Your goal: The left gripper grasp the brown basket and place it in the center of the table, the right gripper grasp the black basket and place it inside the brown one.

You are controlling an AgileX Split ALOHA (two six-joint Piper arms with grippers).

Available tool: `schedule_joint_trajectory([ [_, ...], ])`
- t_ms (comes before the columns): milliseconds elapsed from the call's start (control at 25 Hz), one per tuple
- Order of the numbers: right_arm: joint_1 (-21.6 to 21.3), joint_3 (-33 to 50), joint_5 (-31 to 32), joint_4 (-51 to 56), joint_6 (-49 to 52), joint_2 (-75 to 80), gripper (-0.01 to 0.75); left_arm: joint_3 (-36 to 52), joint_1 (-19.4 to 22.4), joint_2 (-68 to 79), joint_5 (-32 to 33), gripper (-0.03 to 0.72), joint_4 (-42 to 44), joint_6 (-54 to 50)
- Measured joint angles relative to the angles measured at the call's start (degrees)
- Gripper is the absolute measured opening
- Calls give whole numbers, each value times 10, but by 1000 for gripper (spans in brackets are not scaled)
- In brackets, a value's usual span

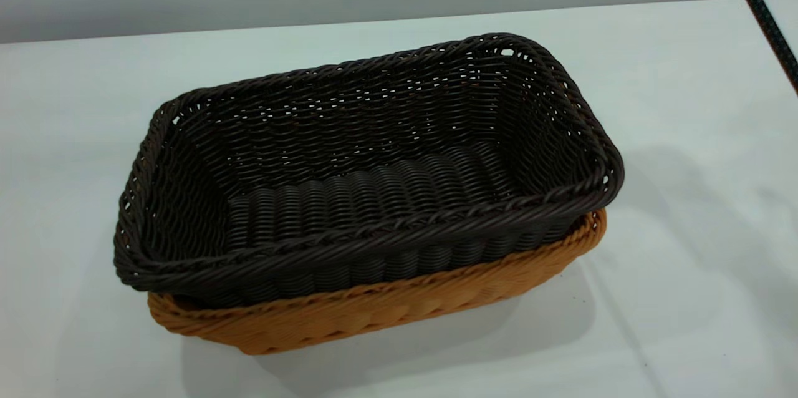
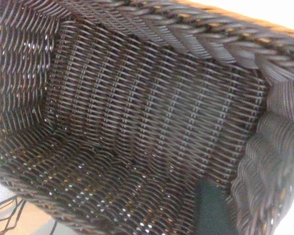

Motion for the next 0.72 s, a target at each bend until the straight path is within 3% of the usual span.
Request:
schedule_joint_trajectory([
  [320,0,1,-1,0,0,-67,33,0,0,-68,15,146,46,-47],
  [480,0,1,-1,0,0,-114,3,0,0,-109,53,21,111,-116],
  [720,1,2,-1,0,0,-211,0,0,0,-172,129,1,265,-286],
])
